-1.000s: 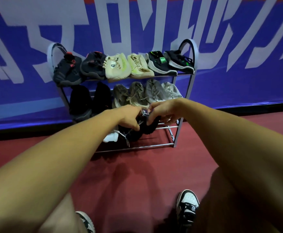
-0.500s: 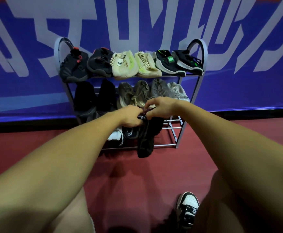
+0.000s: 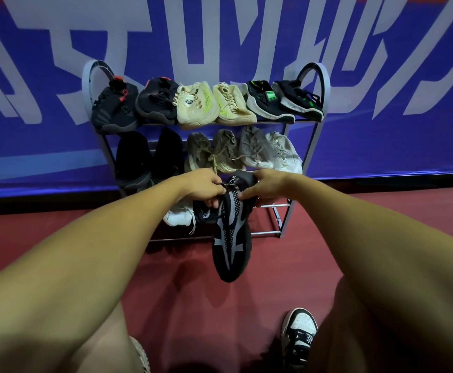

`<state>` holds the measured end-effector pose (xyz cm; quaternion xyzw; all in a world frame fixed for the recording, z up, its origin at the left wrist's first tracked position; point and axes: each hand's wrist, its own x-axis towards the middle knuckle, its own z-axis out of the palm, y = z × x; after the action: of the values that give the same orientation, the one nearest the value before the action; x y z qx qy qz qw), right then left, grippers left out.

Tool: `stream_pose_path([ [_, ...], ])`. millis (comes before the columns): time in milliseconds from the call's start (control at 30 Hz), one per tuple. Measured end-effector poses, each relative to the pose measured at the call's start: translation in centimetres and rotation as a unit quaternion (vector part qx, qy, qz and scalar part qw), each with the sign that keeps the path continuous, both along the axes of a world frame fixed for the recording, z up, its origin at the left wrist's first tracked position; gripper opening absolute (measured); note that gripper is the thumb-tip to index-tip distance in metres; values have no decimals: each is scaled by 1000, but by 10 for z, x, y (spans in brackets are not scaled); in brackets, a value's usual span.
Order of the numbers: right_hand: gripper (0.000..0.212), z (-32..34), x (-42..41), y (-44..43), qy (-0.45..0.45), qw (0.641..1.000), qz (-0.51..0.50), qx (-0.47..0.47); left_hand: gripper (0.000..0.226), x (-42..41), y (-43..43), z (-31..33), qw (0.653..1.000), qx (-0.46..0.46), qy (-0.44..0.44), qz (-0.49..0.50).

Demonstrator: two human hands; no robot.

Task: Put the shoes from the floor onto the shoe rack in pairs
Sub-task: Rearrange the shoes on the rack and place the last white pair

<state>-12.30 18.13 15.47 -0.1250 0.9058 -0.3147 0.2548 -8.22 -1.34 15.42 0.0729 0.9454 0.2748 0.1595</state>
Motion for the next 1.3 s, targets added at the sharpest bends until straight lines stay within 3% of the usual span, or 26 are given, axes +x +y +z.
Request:
stream_pose_path([
  [133, 32, -2, -3, -5, -4, 1000, -4, -7, 27, 2, -9, -4, 998, -49, -40, -27],
  [333, 28, 4, -5, -11, -26, 997, -25, -69, 43, 10, -6, -19, 970, -132, -199, -39],
  [500, 34, 2, -7, -5, -55, 988, -64, -128, 26, 7, -14, -21, 979, -98, -177, -7],
  [667, 19, -3, -2, -10, -99, 981, -92, -139, 24, 6, -18, -25, 973, -97, -210, -21],
  [767, 14, -6, 5, -14, -182, 975, -80, -94, 9, 7, -14, -26, 970, -106, -219, -23],
  [967, 25, -4, 18, -16, -270, 963, 7, 25, 10, 6, -8, -24, 970, -105, -219, -14],
  [1067, 31, -6, 23, -18, -272, 960, 38, 56, 14, 7, -8, -22, 972, -94, -217, -5],
  [1200, 12, -10, 22, -22, -233, 967, 55, 89, 27, 10, -5, -18, 974, -82, -209, 2],
  [1300, 15, -8, 23, -21, -225, 968, 41, 98, 26, 13, -3, -19, 975, -76, -210, 17],
])
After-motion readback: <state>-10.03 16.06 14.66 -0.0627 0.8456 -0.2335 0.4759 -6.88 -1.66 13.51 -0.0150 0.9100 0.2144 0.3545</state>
